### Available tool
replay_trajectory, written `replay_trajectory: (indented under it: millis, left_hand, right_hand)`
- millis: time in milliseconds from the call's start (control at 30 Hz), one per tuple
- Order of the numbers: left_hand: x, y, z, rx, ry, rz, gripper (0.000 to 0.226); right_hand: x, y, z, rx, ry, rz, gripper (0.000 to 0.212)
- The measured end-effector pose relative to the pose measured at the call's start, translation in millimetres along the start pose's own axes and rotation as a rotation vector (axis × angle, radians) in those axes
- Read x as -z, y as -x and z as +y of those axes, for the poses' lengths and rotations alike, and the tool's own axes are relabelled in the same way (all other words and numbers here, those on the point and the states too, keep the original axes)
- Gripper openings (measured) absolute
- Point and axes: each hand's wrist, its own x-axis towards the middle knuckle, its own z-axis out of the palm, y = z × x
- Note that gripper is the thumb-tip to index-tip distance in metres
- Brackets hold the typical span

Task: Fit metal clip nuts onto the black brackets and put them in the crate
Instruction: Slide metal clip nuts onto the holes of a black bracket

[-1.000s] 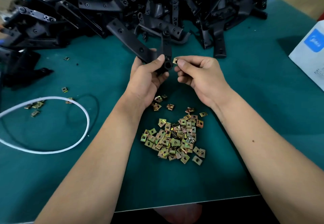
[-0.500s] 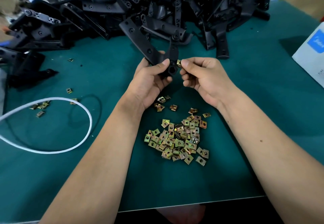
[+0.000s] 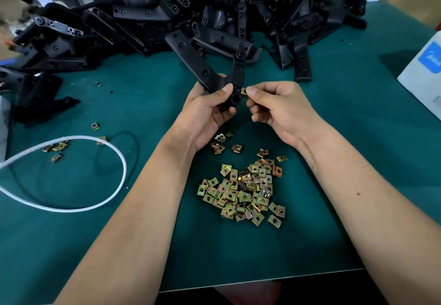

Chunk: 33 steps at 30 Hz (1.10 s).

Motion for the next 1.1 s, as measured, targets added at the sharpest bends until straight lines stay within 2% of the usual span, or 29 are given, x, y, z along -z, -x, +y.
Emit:
replay_trajectory:
  millis: [200, 467, 600, 700, 800, 867, 967, 1100]
  left_hand:
    - [0, 2, 0, 0.009, -0.009, -0.046, 0.036]
    - [1, 2, -2, -0.034, -0.136, -0.06, 0.041]
    - [5, -1, 3, -0.126, -0.267, -0.05, 0.041]
    - [10, -4, 5, -0.232, -0.401, 0.016, 0.041]
    - [15, -6, 3, -0.237, -0.333, 0.104, 0.038]
    - [19, -8, 5, -0.22, -0.214, 0.184, 0.034]
    - [23, -10, 9, -0.191, -0.063, 0.25, 0.034]
    - [24, -9, 9, -0.206, -0.027, 0.249, 0.033]
  right_hand:
    - [-1, 1, 0, 0.016, 0.008, 0.018, 0.014]
    - [-3, 4, 1, 0.012, 0.017, -0.013, 0.019]
    - [-4, 3, 4, 0.005, 0.012, -0.05, 0.021]
    - [-7, 1, 7, 0.07, 0.136, -0.03, 0.008]
    - [-5, 1, 9, 0.207, 0.411, -0.028, 0.007]
    - [-3, 2, 8, 0.301, 0.7, -0.133, 0.009]
    - [-3, 5, 3, 0.331, 0.995, -0.353, 0.019]
    - [-6, 5, 1, 0.324, 1.052, -0.414, 0.014]
